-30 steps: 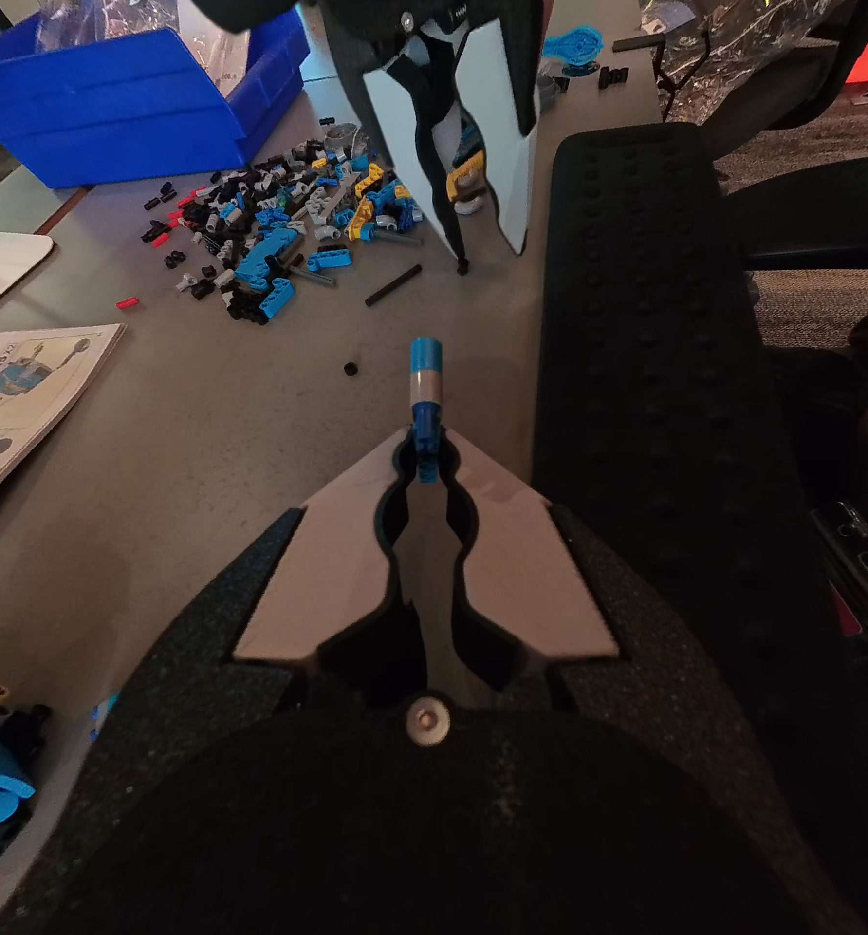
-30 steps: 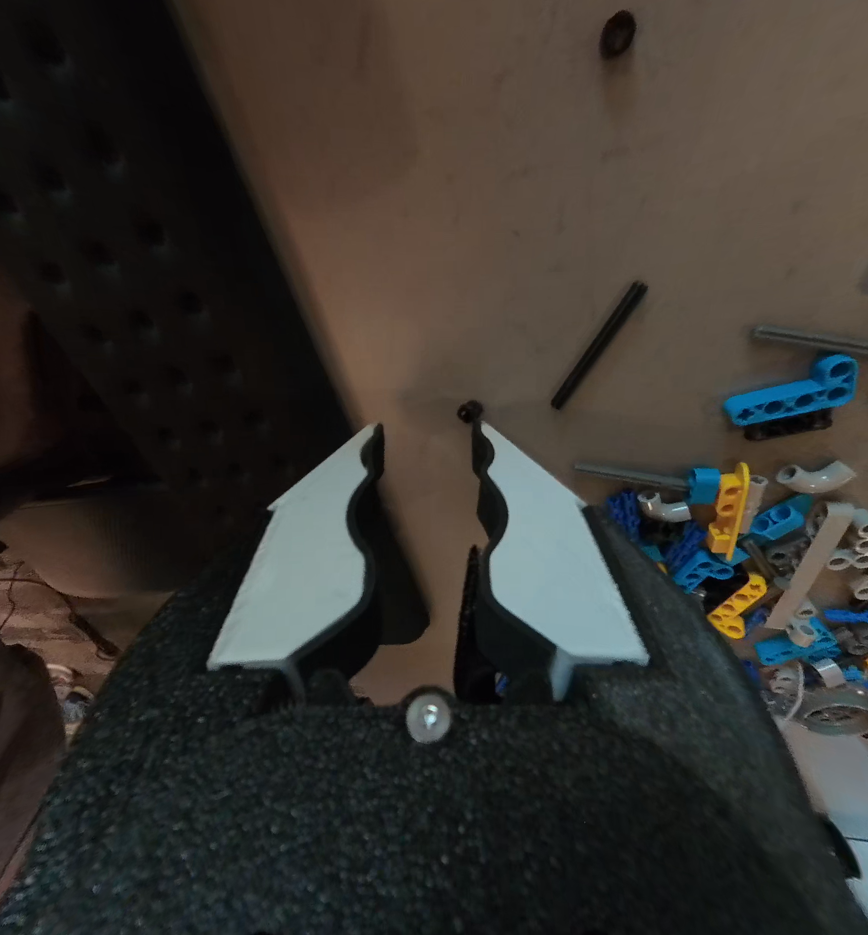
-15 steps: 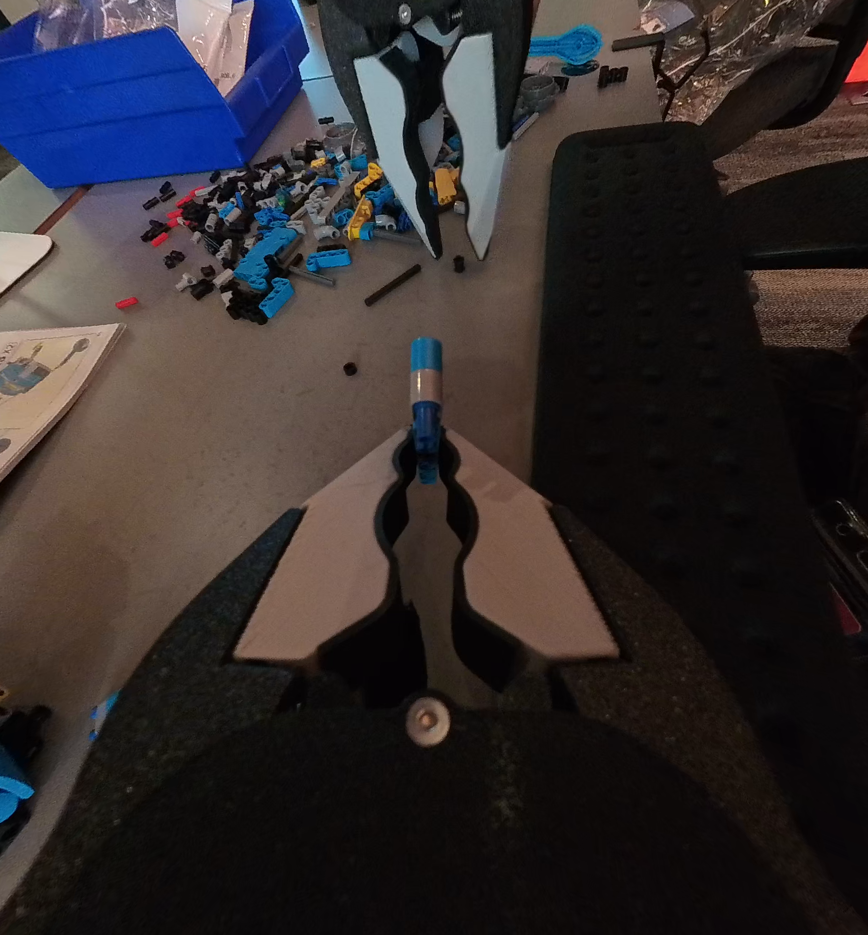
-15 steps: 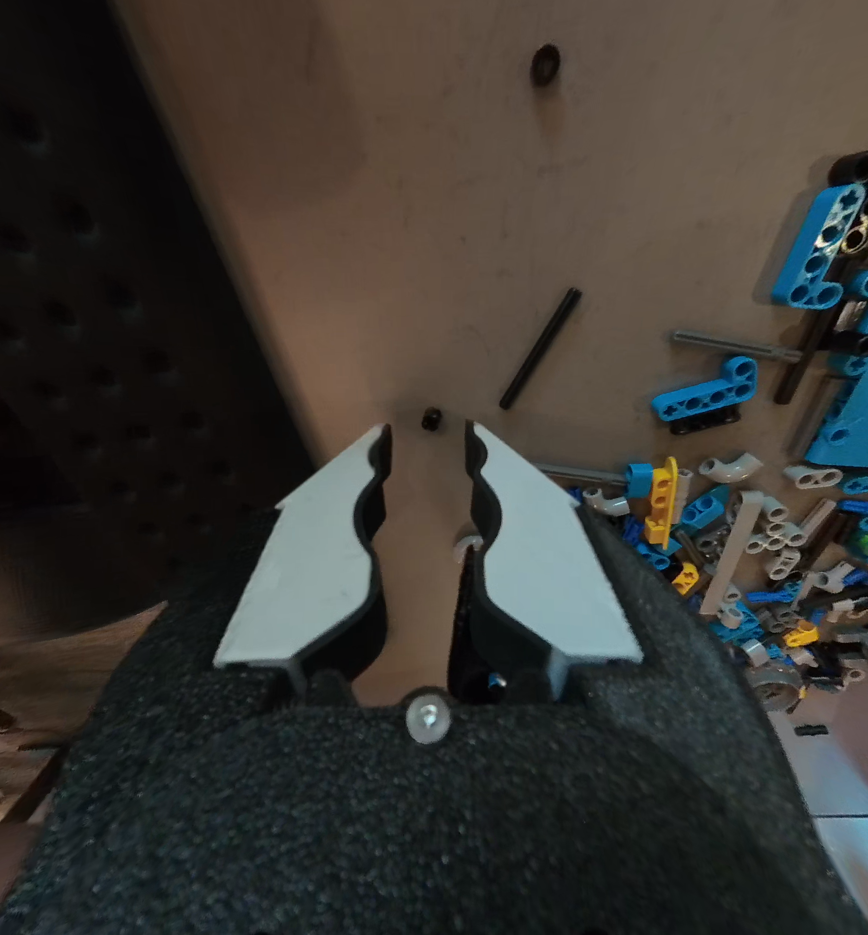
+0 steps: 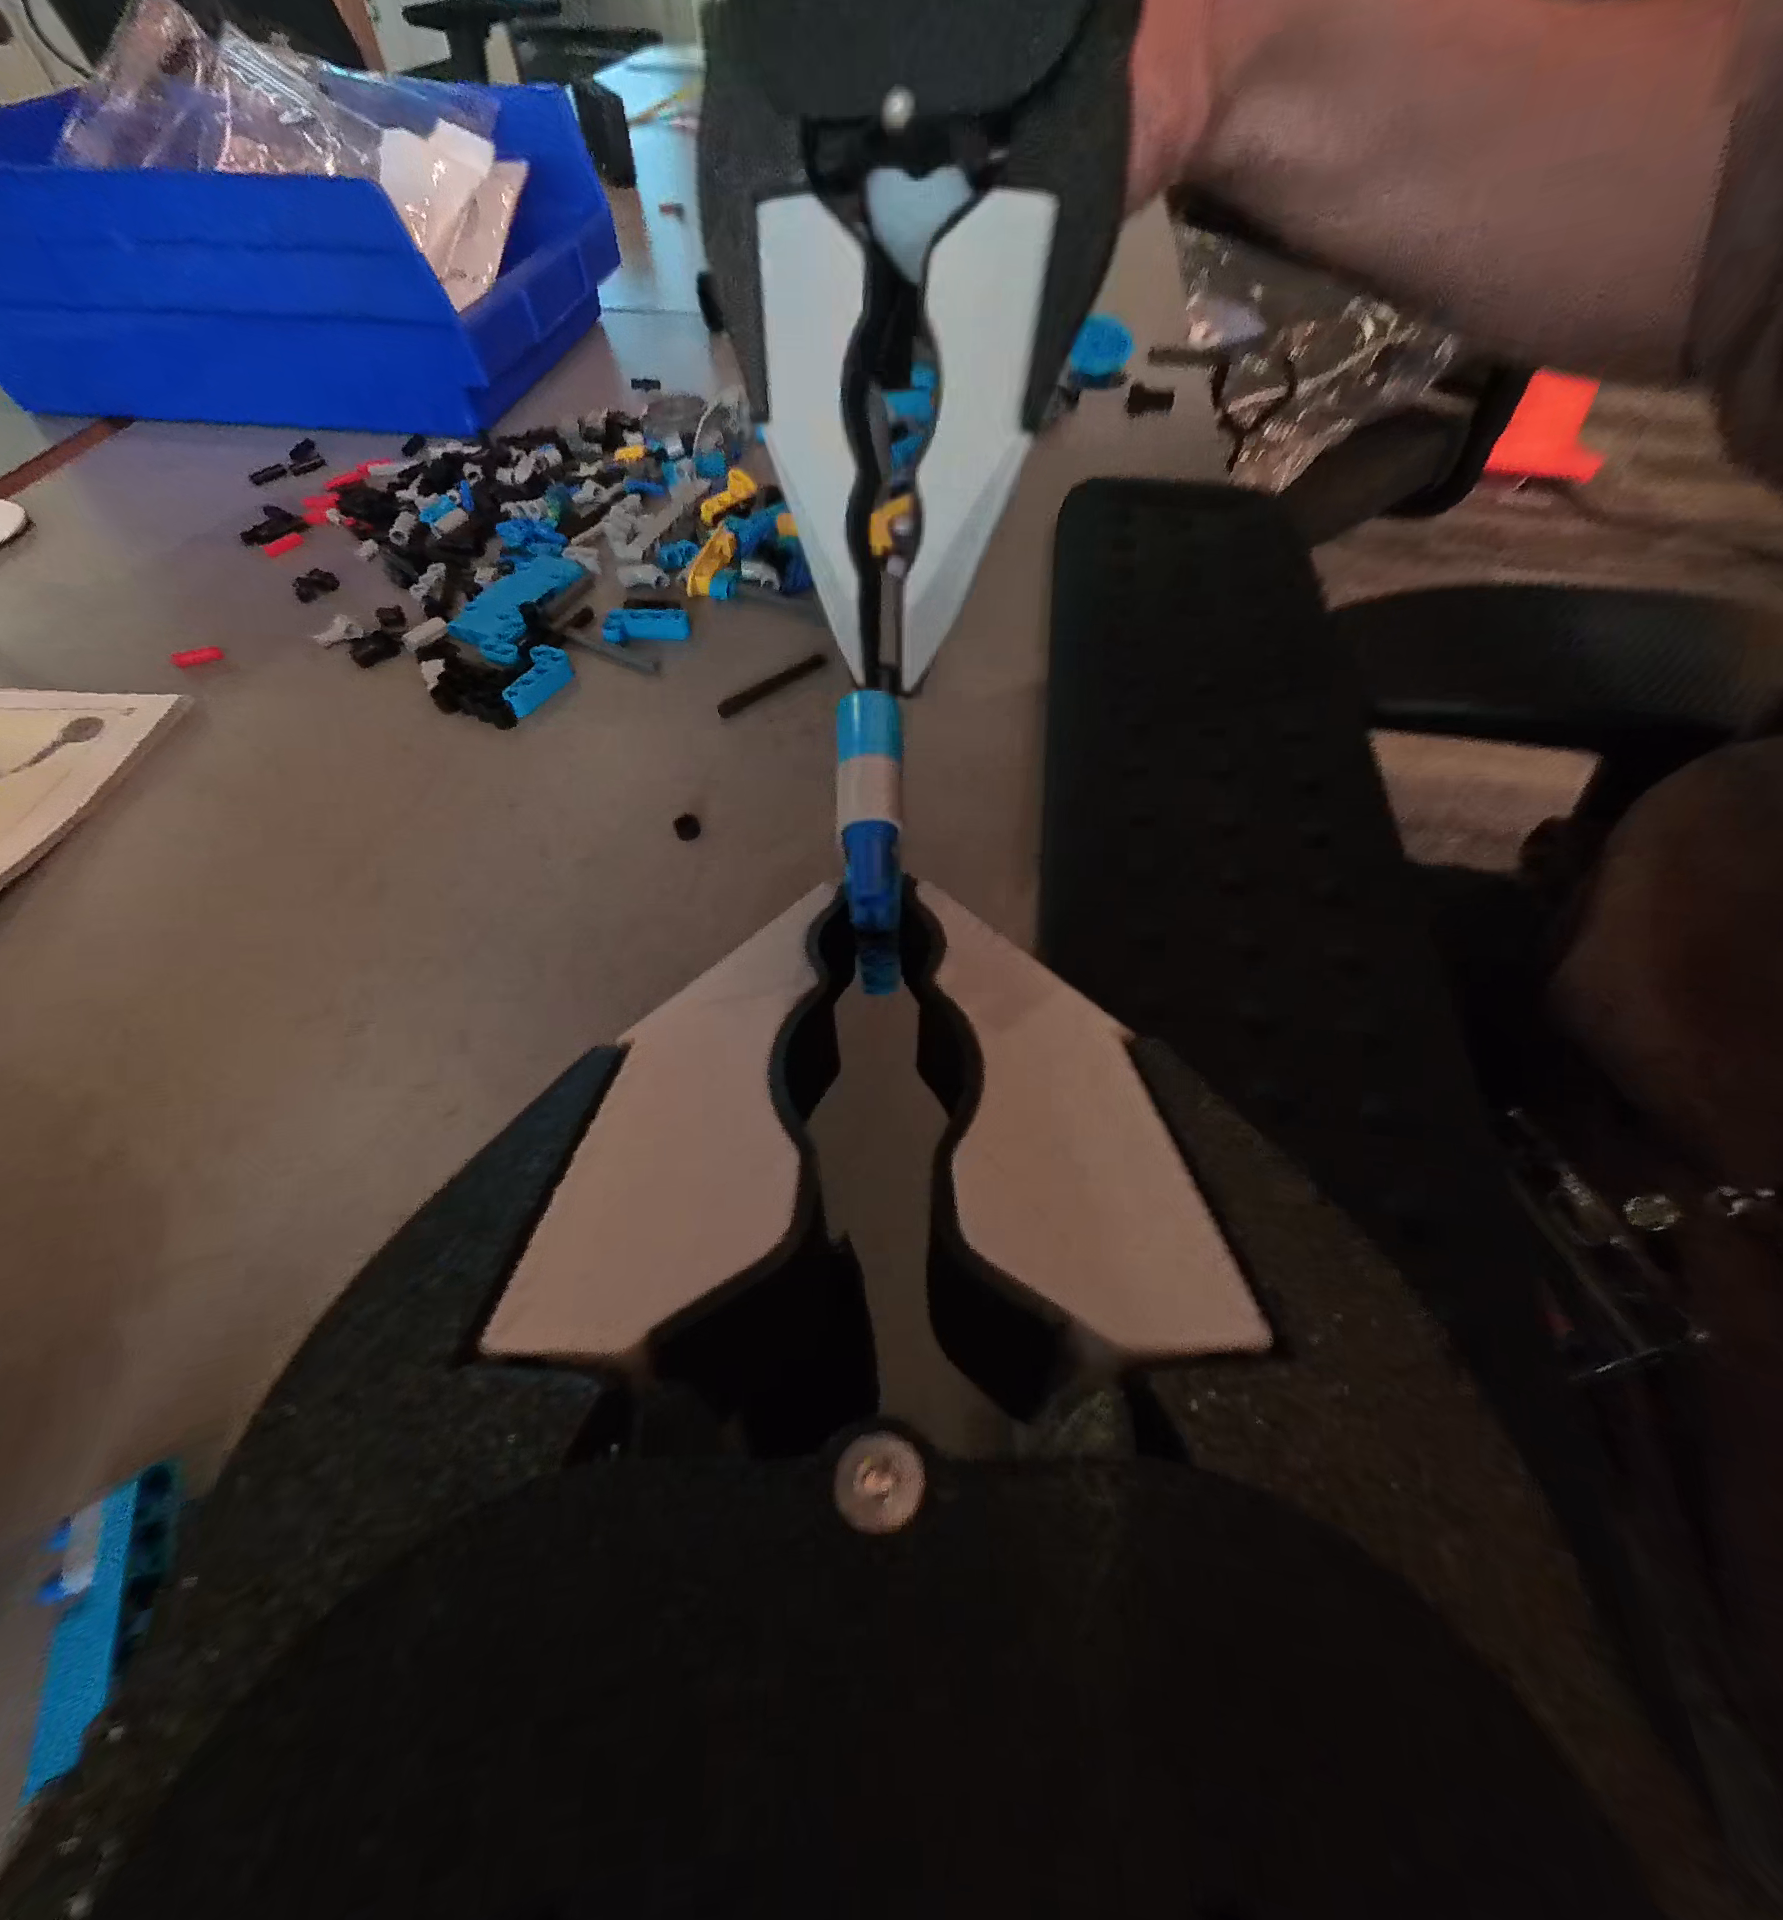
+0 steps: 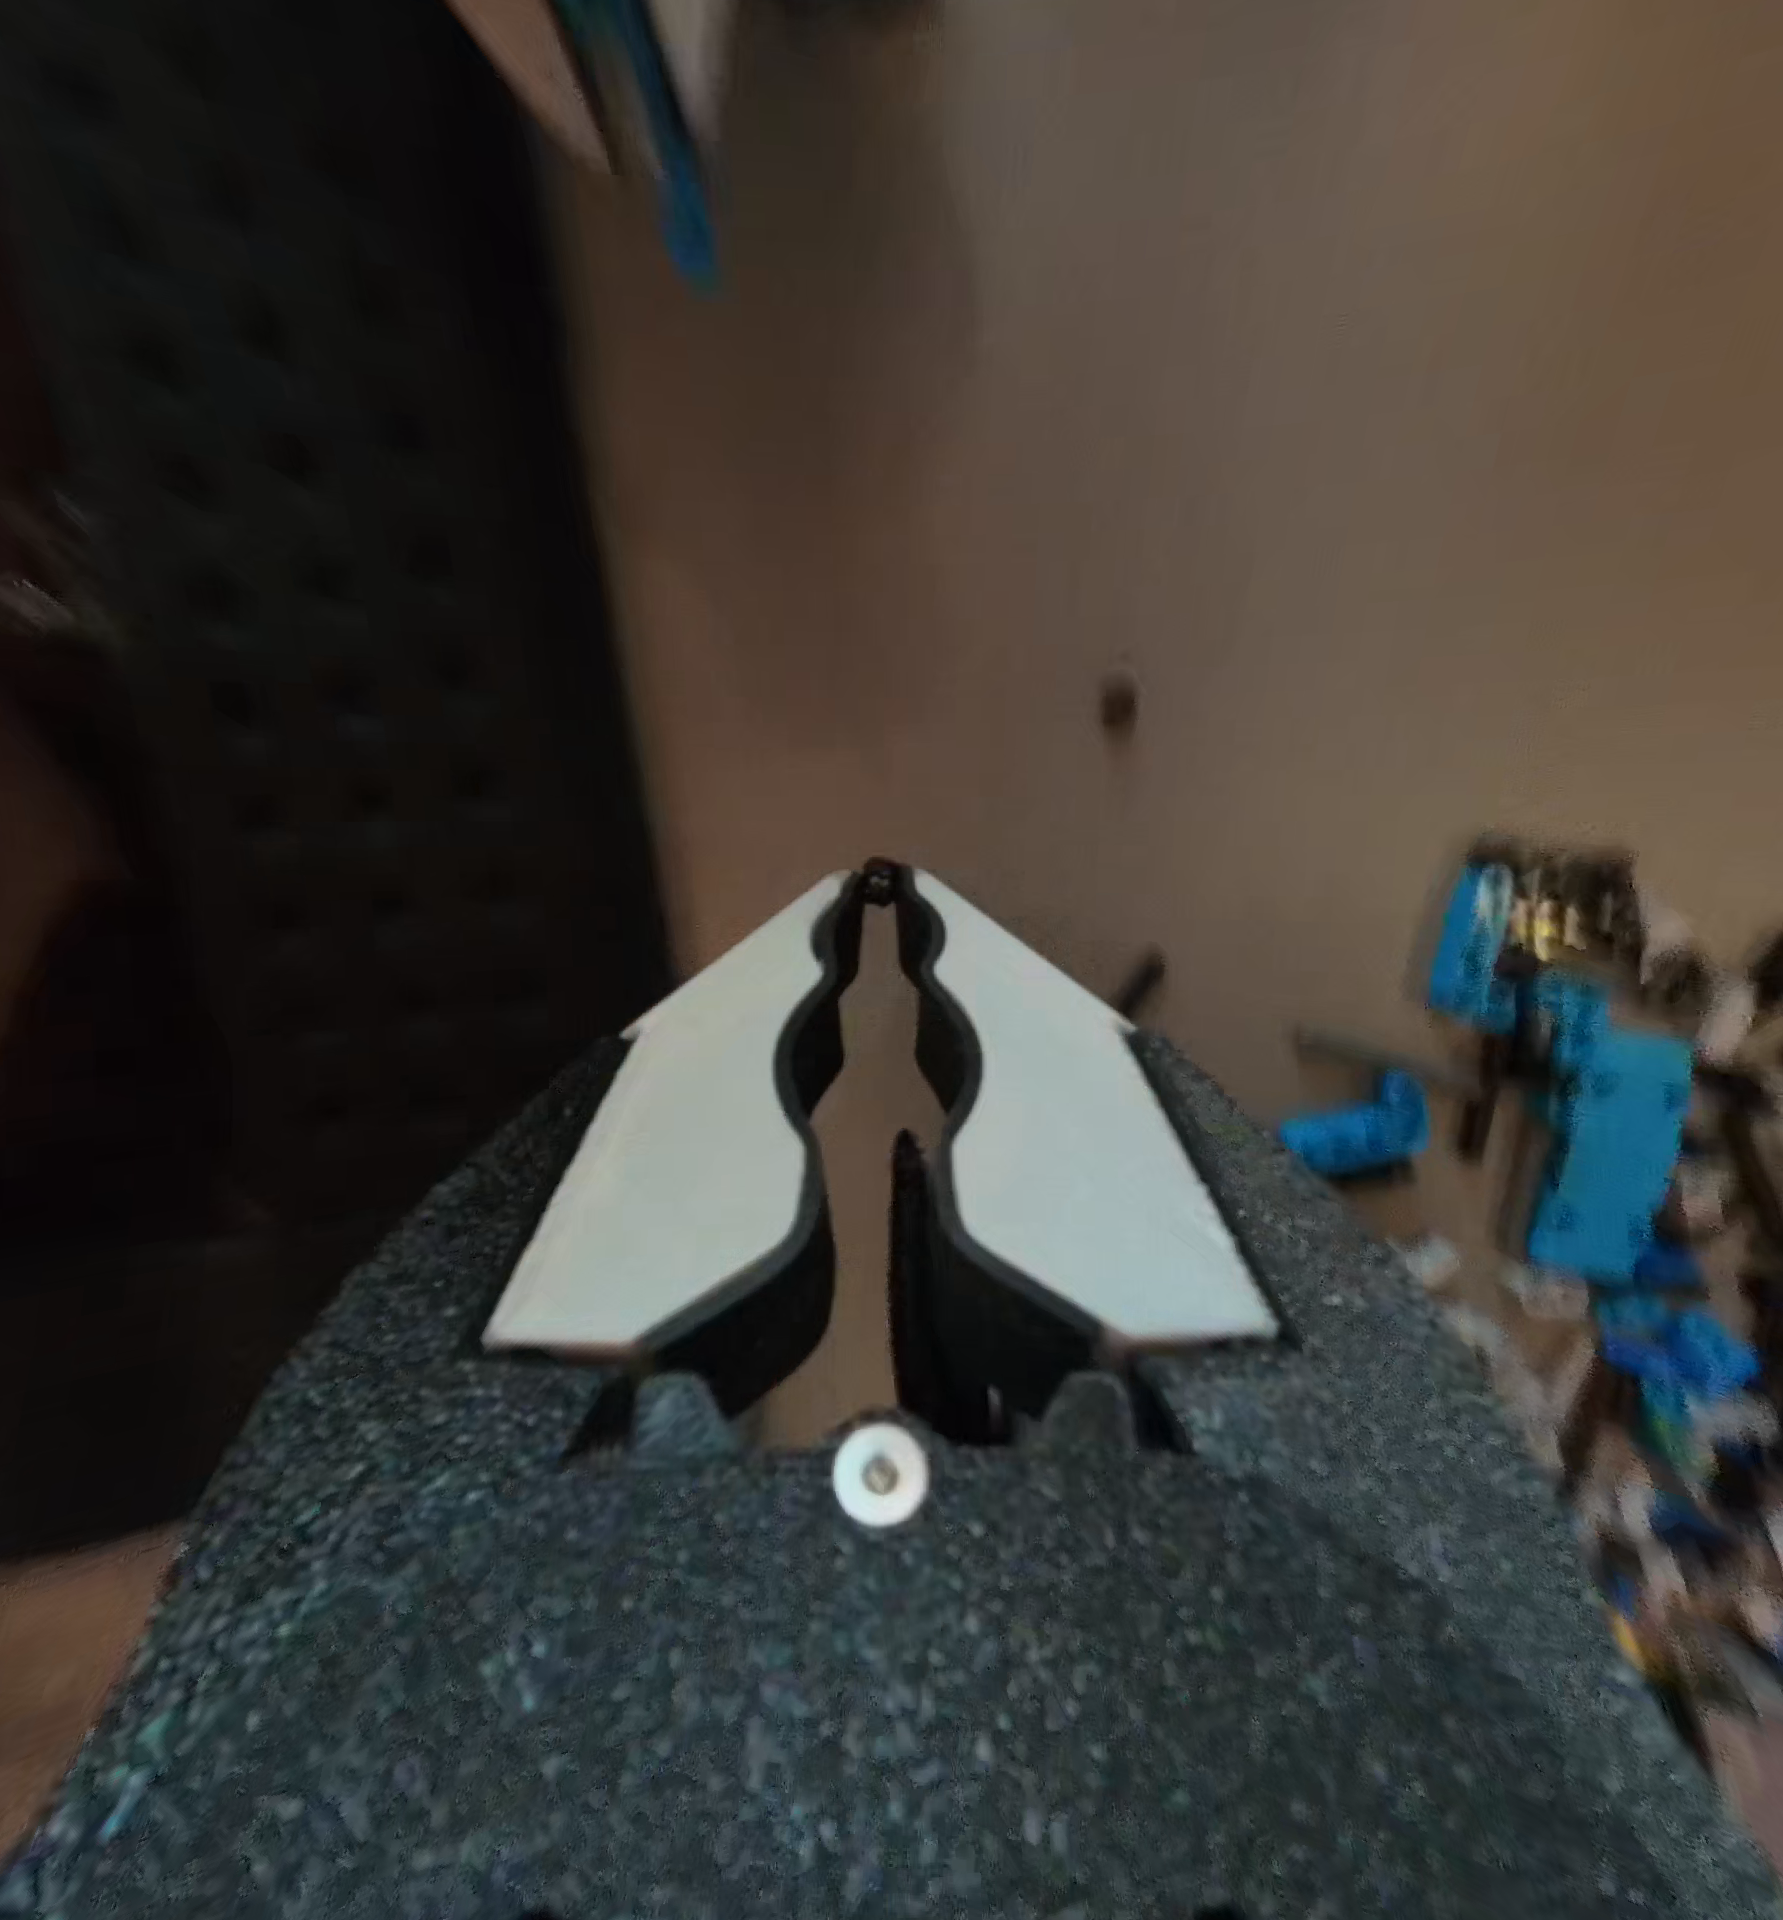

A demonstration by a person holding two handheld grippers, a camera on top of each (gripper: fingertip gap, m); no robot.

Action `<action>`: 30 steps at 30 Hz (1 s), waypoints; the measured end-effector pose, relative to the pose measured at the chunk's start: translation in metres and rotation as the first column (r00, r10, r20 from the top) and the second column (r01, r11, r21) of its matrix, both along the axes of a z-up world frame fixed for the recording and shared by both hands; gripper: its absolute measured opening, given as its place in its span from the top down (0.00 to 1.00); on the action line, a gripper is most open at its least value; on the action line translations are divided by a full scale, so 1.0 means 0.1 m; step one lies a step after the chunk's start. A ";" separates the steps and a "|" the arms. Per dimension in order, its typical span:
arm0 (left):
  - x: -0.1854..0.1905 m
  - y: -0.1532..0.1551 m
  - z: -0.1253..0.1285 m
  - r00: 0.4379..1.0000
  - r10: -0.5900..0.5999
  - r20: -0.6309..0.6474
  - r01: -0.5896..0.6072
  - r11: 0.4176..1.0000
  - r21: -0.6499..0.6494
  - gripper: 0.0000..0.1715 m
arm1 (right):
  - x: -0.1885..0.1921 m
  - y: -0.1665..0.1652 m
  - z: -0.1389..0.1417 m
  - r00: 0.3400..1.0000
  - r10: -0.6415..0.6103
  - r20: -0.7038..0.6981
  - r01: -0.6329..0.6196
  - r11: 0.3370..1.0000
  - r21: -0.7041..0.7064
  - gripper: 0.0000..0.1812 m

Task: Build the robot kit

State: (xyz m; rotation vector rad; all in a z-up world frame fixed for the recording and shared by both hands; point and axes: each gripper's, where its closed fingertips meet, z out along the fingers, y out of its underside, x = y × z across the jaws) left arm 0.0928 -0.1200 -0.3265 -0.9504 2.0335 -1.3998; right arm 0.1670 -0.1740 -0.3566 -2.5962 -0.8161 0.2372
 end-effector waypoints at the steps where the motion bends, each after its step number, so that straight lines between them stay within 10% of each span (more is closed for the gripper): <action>1: 0.00 0.01 0.03 1.000 -0.003 -0.001 0.003 1.000 -0.031 0.96 | -0.21 0.13 0.16 0.994 0.026 -0.111 -0.015 0.995 0.095 0.97; 9: 0.03 0.09 0.08 1.000 0.028 0.014 -0.027 0.998 -0.058 0.96 | -0.59 0.62 0.59 0.779 0.057 -0.624 0.244 0.890 0.385 0.97; 30: 0.01 0.02 -0.03 0.998 -0.029 -0.060 0.026 0.998 -0.063 0.96 | -0.66 0.55 0.47 0.793 0.109 -0.599 0.164 0.909 0.383 0.97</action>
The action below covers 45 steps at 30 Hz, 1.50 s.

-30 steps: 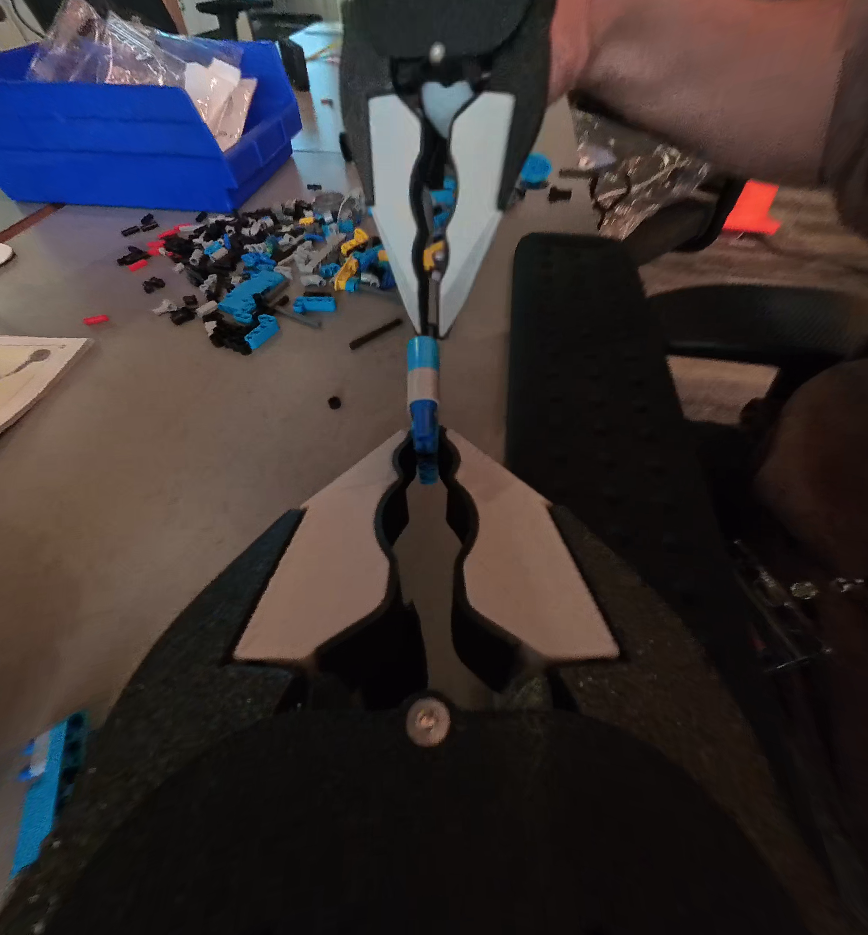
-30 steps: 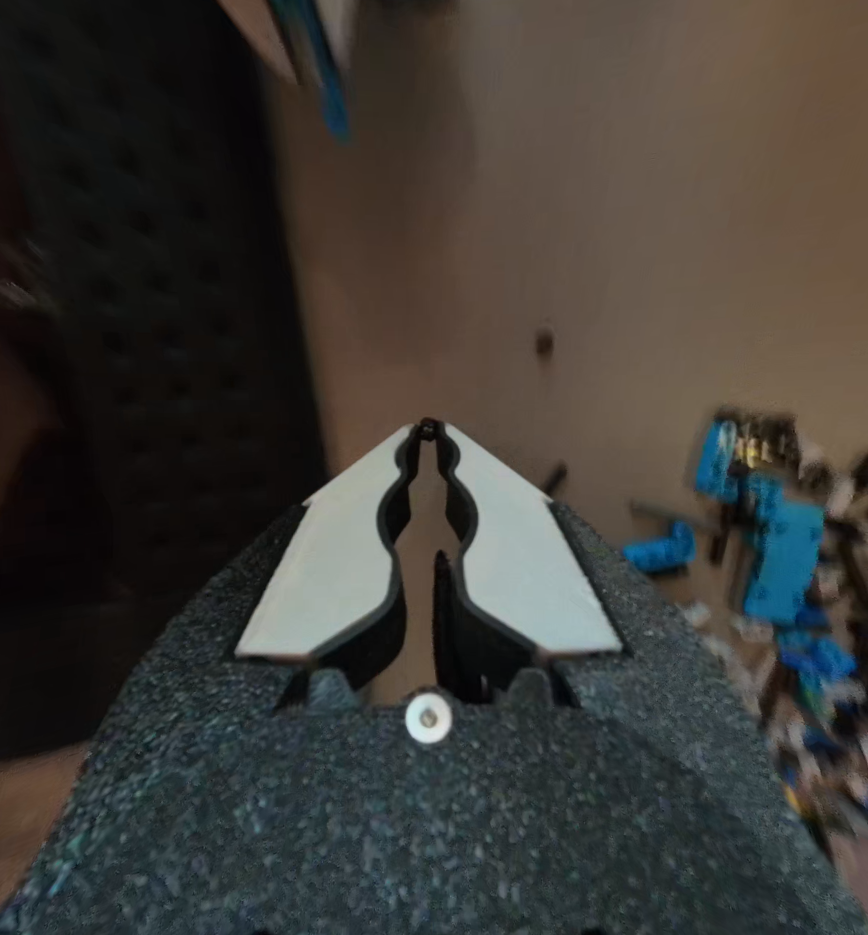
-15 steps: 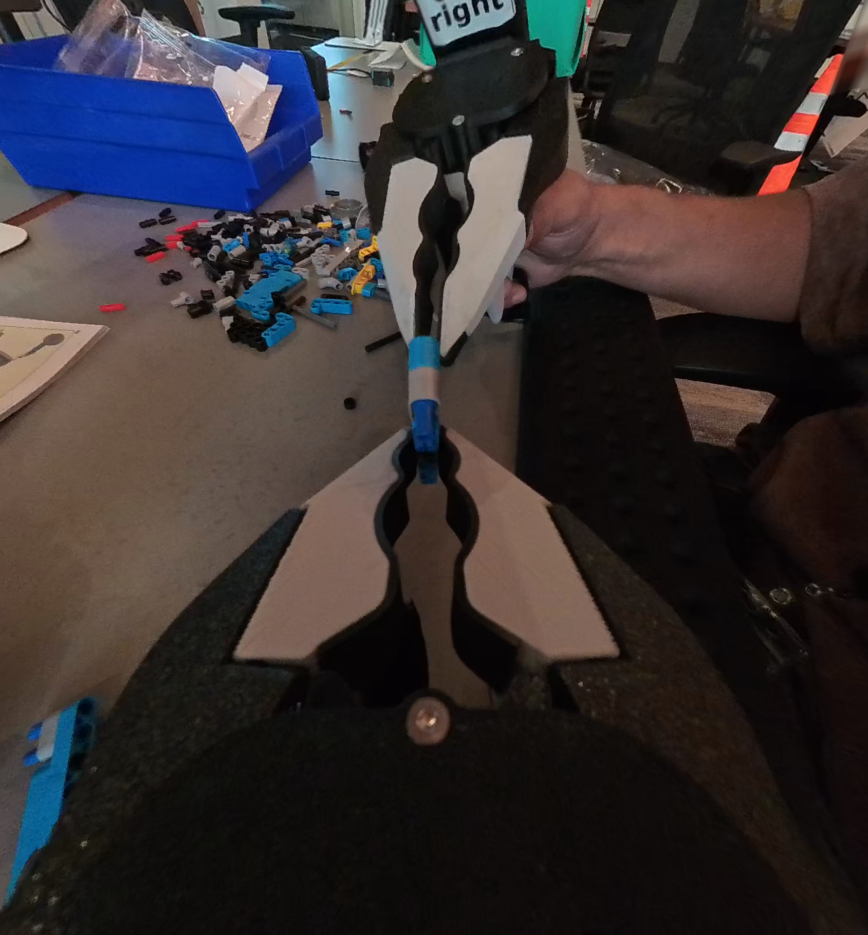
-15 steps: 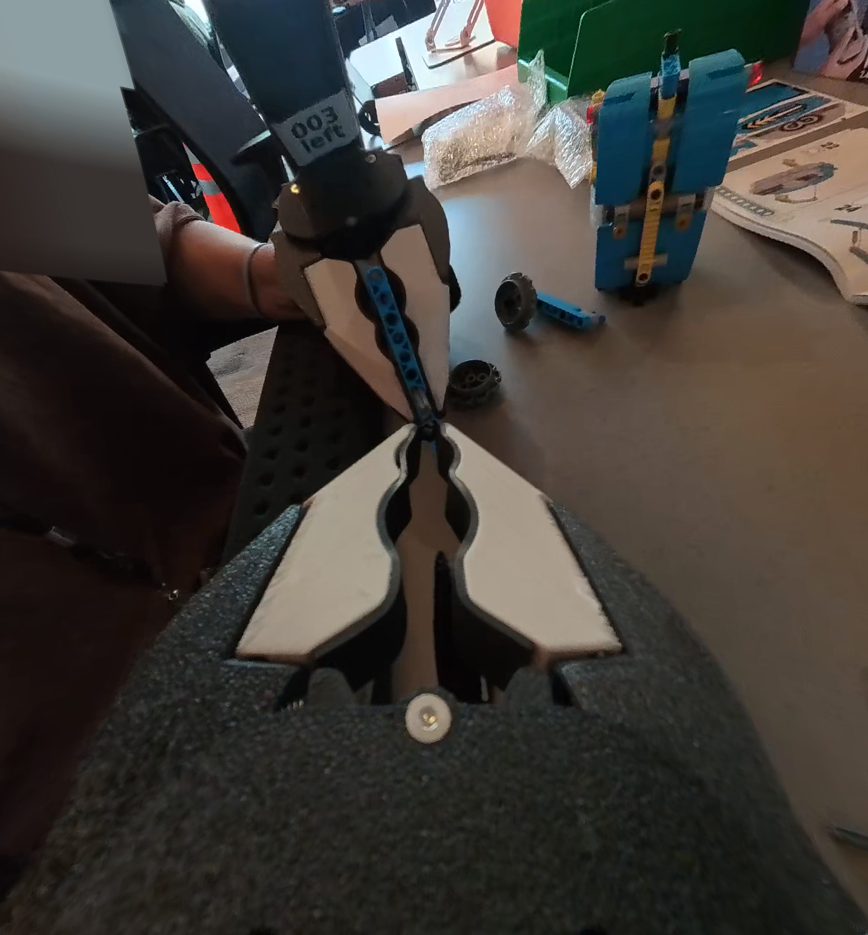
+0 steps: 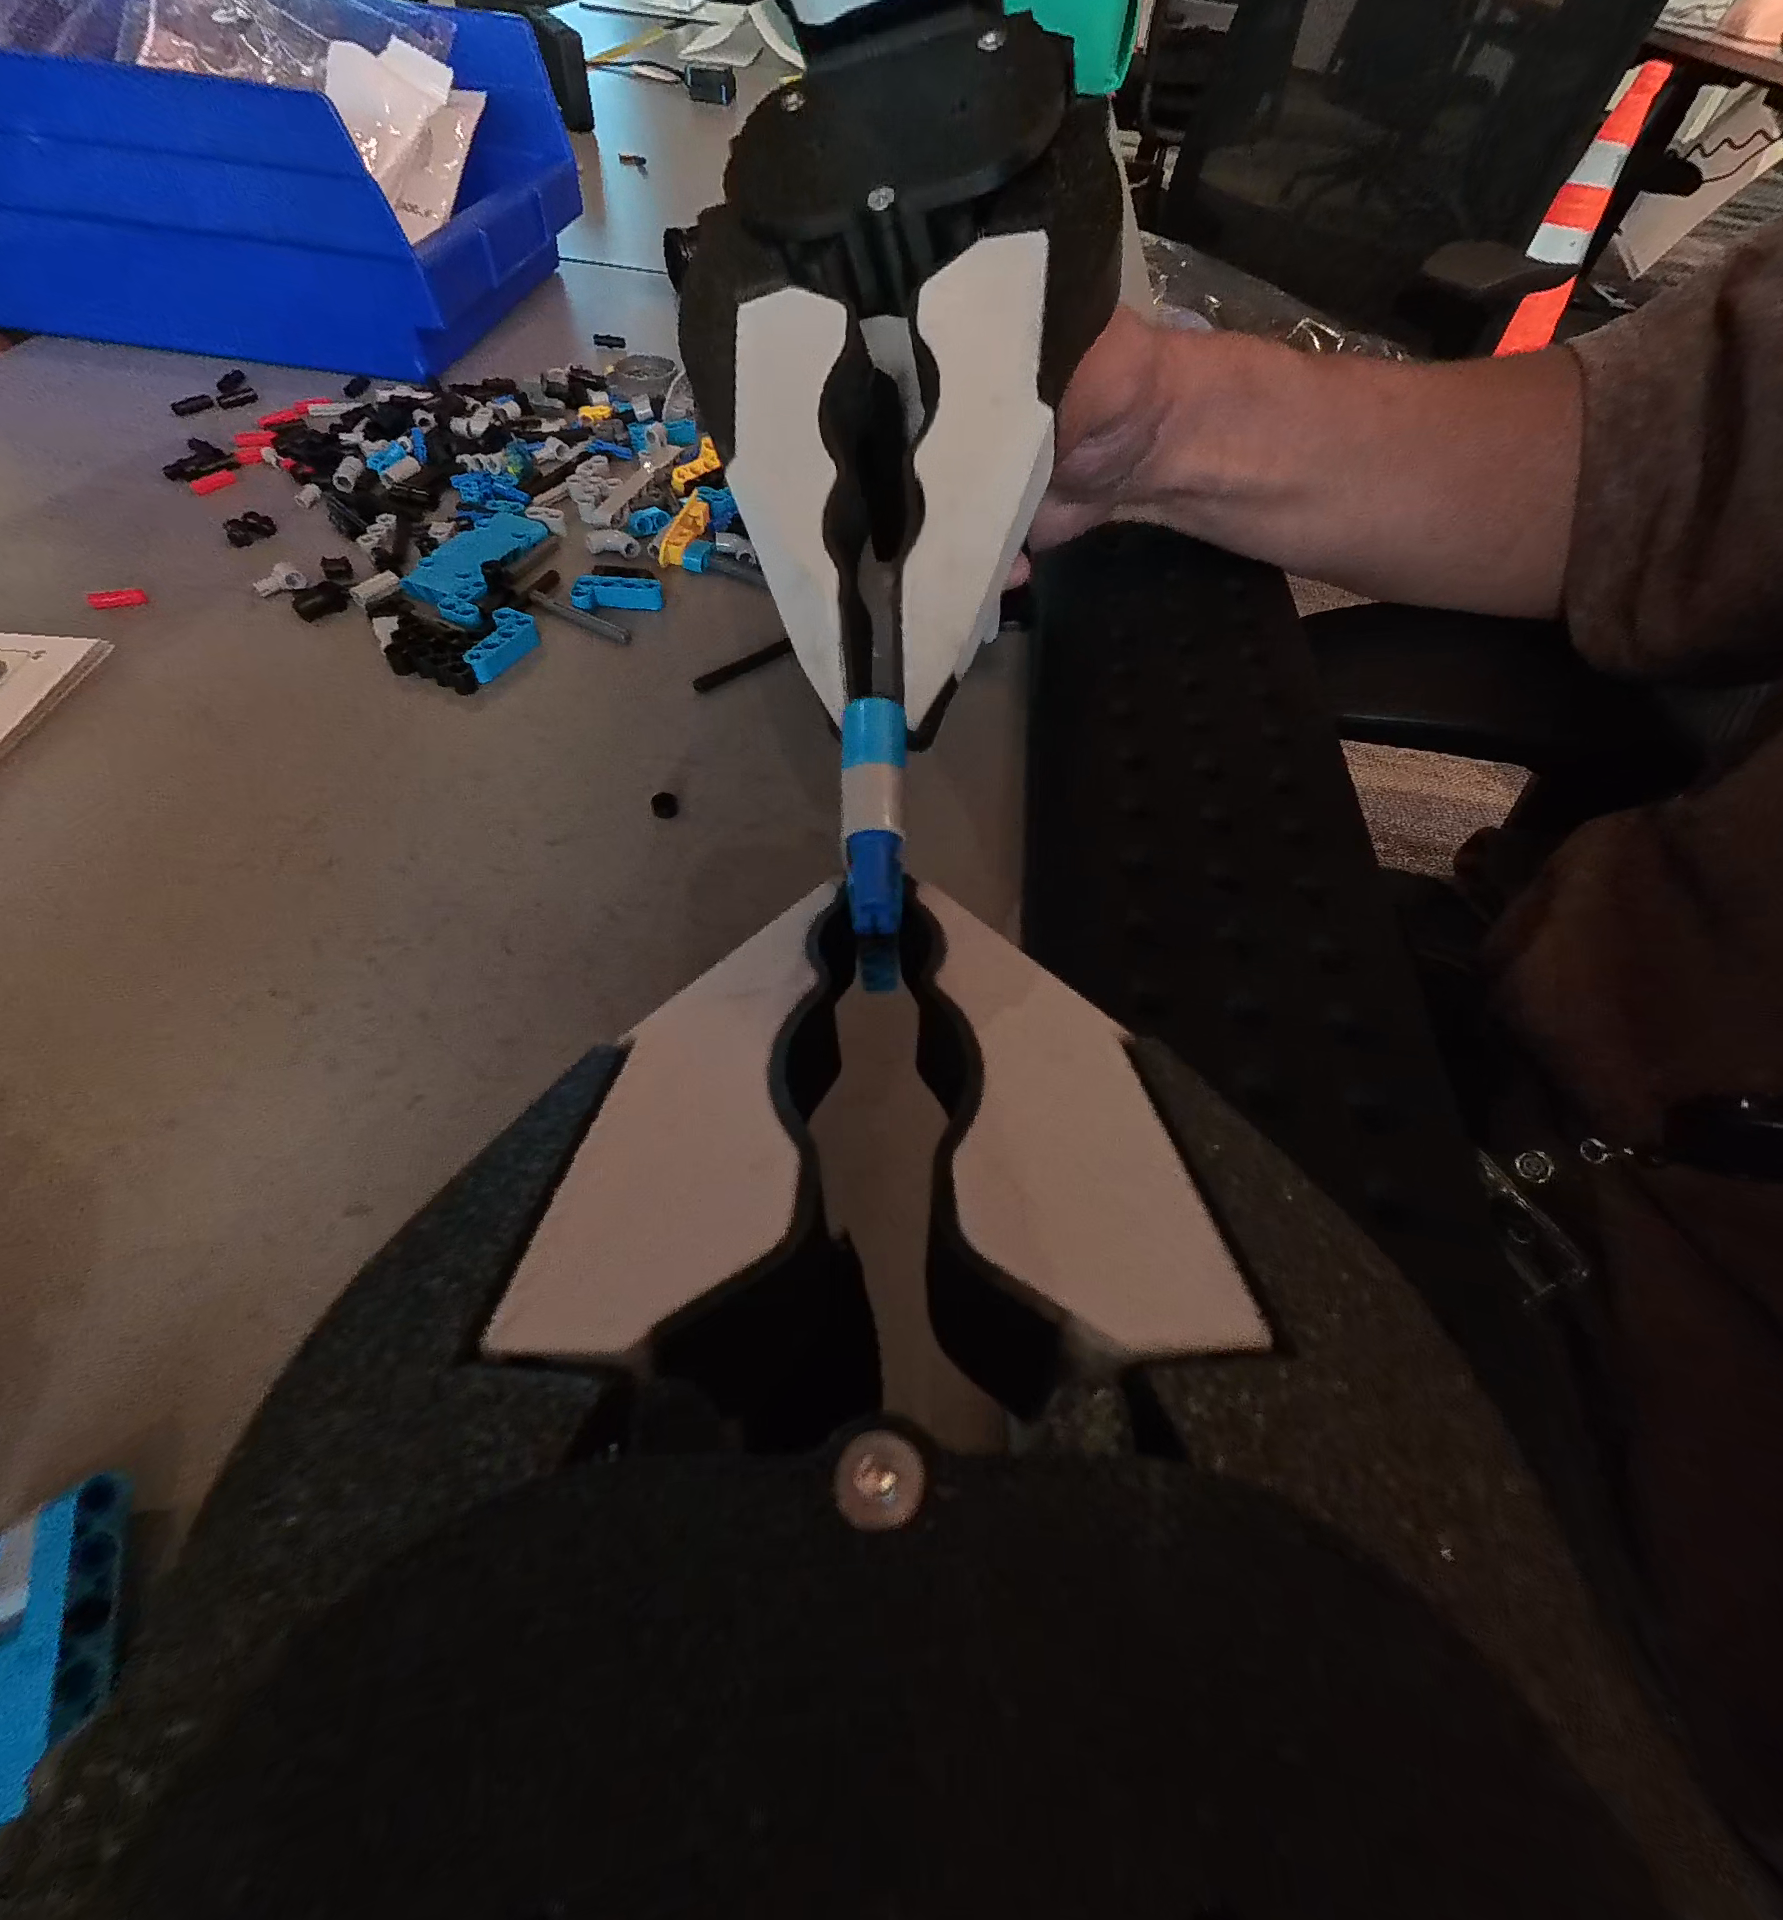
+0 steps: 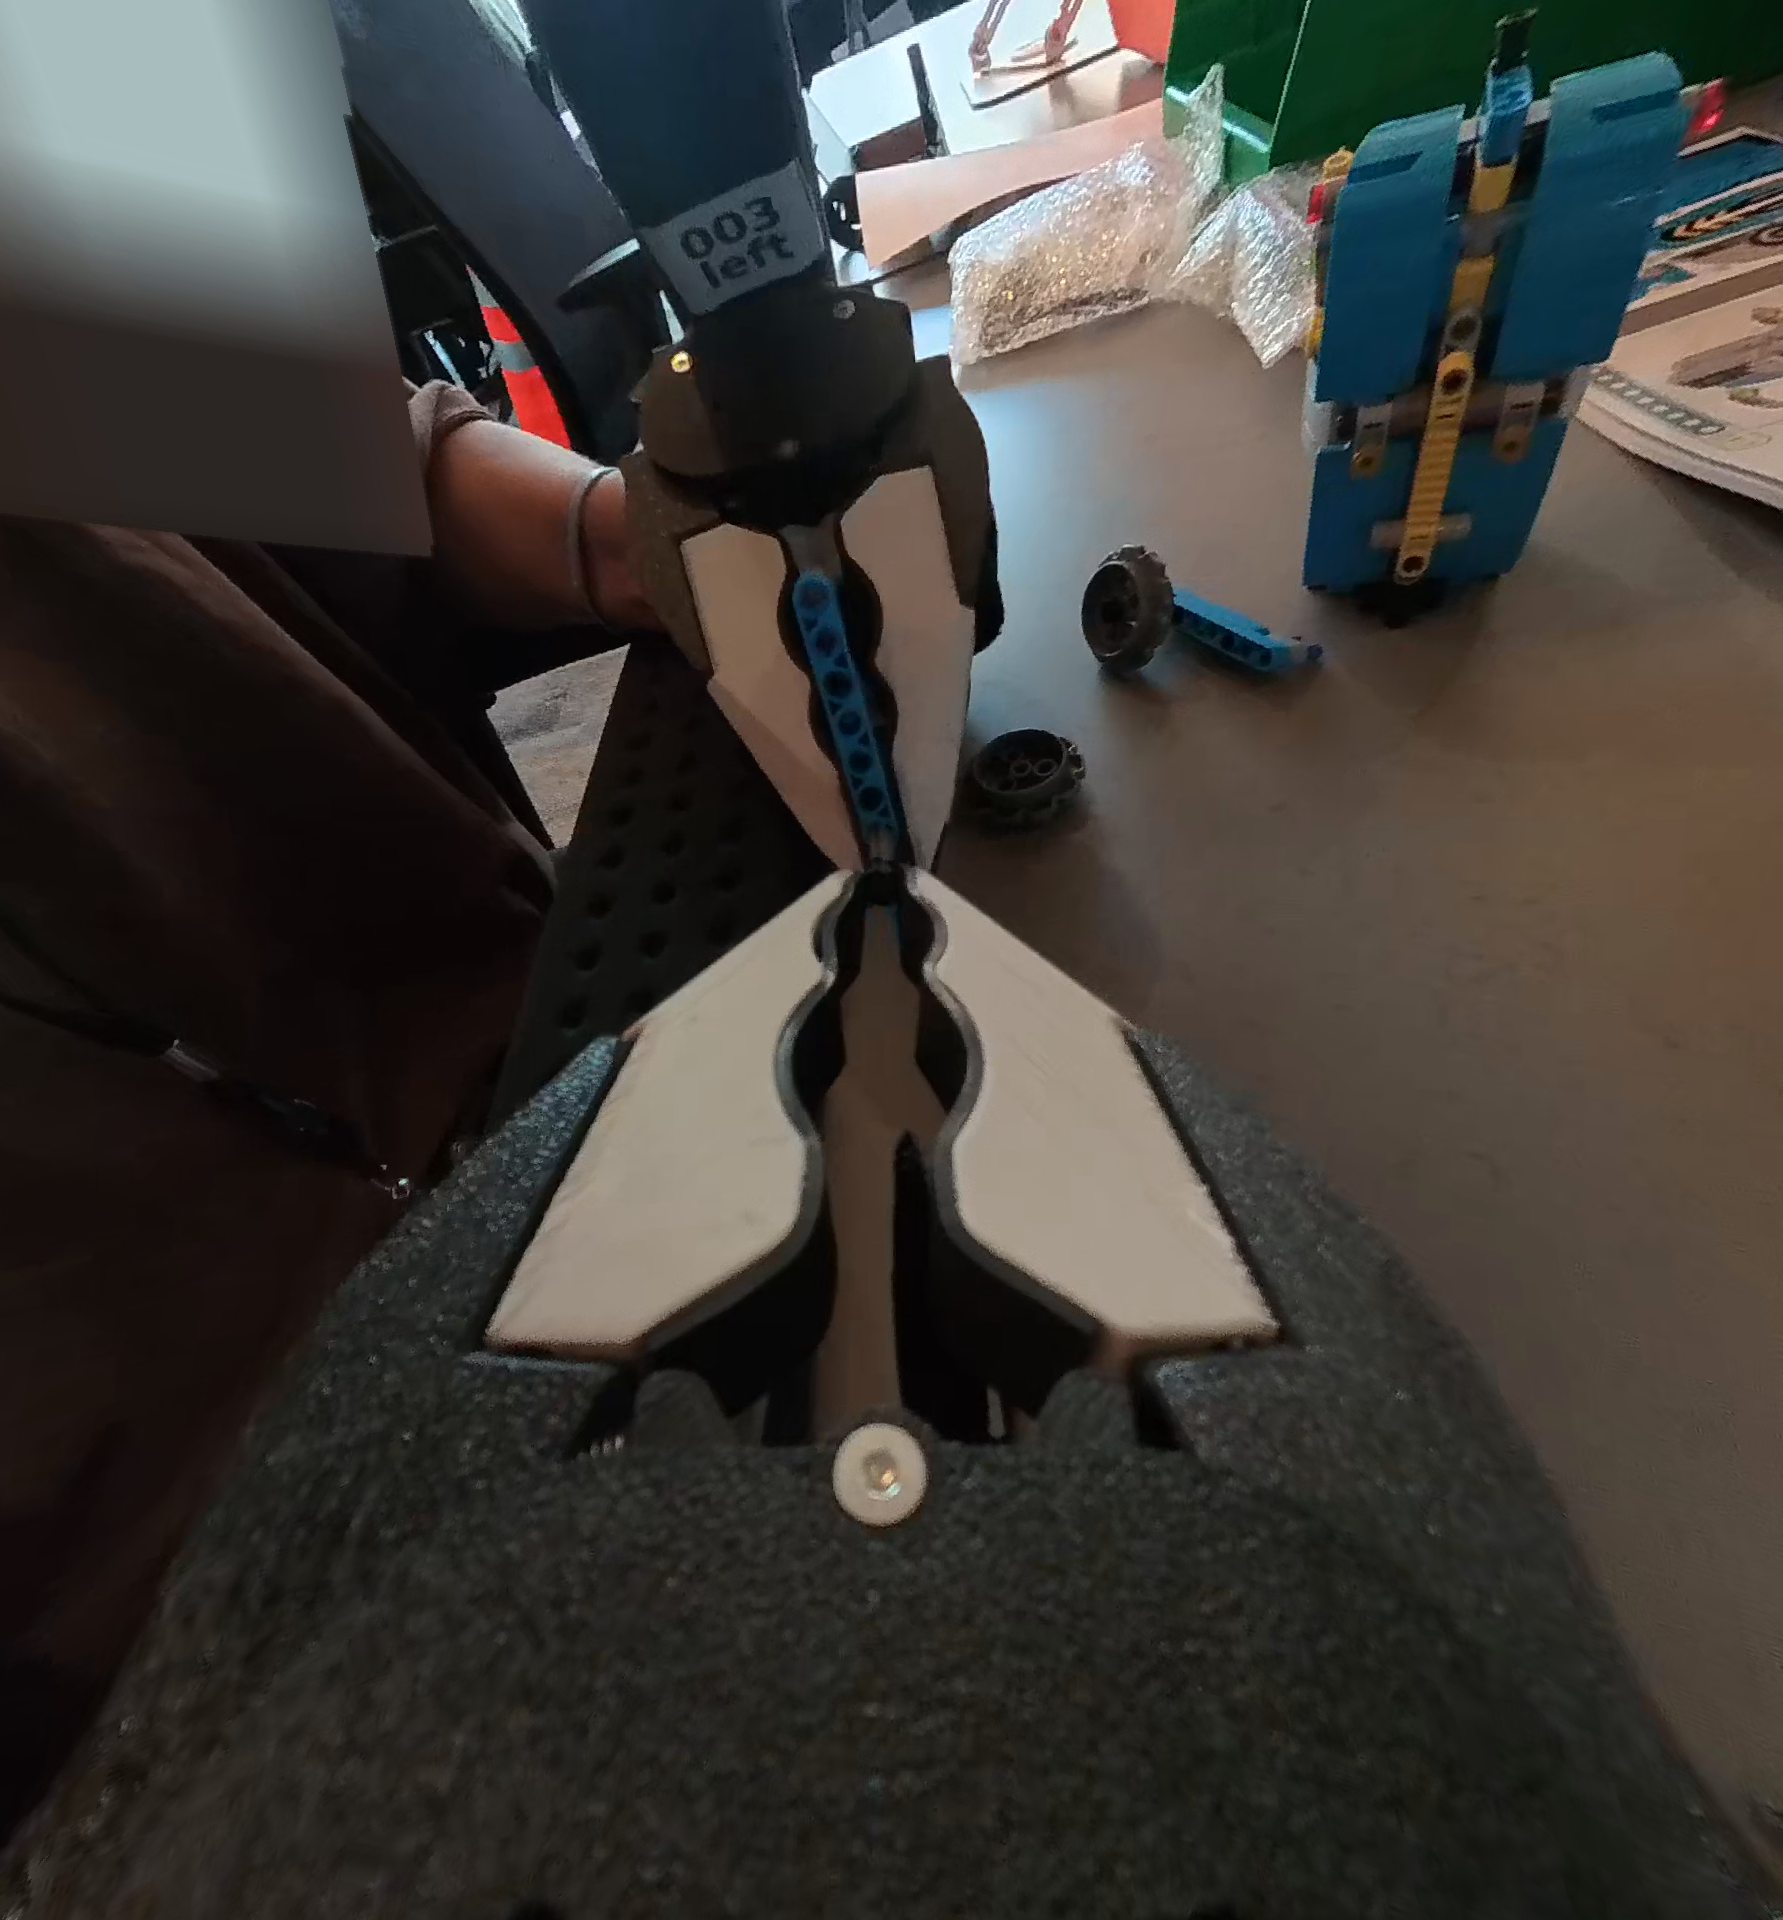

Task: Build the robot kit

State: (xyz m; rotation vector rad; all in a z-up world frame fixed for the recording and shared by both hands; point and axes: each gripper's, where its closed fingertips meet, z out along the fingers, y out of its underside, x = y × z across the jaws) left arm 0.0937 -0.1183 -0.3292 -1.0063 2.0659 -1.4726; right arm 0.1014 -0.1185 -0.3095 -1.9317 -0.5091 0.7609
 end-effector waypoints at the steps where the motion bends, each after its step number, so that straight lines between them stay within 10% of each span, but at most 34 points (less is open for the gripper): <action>1: -0.01 -0.01 0.00 1.000 -0.008 -0.003 0.008 1.000 -0.001 0.96 | 0.00 -0.01 -0.01 1.000 0.007 0.002 -0.007 1.000 -0.003 0.97; 45: -0.09 -0.02 0.12 0.967 -0.180 -0.181 0.100 0.920 -0.380 0.96 | -0.06 0.02 0.09 0.994 0.068 -0.087 -0.056 0.989 0.140 0.97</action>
